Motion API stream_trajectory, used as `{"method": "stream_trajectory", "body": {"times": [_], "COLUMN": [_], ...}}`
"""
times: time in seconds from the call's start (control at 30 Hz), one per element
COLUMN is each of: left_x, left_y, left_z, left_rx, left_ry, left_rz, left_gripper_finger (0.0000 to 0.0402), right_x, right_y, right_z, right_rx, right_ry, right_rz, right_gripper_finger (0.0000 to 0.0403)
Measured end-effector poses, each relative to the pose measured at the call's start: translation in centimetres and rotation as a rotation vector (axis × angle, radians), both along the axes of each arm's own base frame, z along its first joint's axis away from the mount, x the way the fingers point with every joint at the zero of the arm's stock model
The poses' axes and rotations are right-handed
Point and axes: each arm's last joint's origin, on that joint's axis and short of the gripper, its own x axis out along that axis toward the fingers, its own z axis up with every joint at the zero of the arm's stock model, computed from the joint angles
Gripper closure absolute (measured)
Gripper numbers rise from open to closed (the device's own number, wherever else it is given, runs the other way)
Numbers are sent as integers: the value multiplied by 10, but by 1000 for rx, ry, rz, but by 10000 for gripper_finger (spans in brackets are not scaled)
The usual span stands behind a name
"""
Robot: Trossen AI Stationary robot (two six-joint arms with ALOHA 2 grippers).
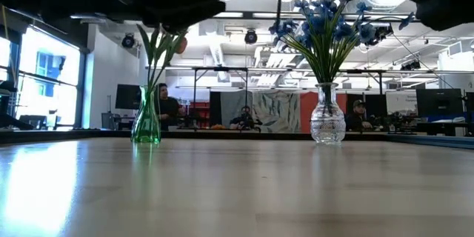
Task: Sort flowers into vase by color
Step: Put the blue flowers into the transparent vase
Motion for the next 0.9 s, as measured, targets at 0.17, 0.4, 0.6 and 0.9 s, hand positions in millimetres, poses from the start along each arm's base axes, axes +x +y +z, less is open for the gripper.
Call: {"method": "stream_trajectory", "body": {"times": [0.17,0.4,0.6,0.9], "left_x": [18,49,67,76], "left_y": [4,-1,-5,-2], "left_z": [-2,-5,-4,3], "left_rx": [-25,-72,-31,-32], "left_ry": [-20,-18,-31,-44], "left_rz": [6,-55,-61,-114], "left_gripper_finger": [213,213,232,335], "right_x": [1,1,1,2], "right_y": [-2,-2,-2,-2], "right_z": [0,0,-1,-2], "right_rx": [6,5,4,0], "right_ry": [-15,-15,-12,5], "right_rz": [-9,-9,-9,-8], "right_gripper_finger": [402,402,402,402]}}
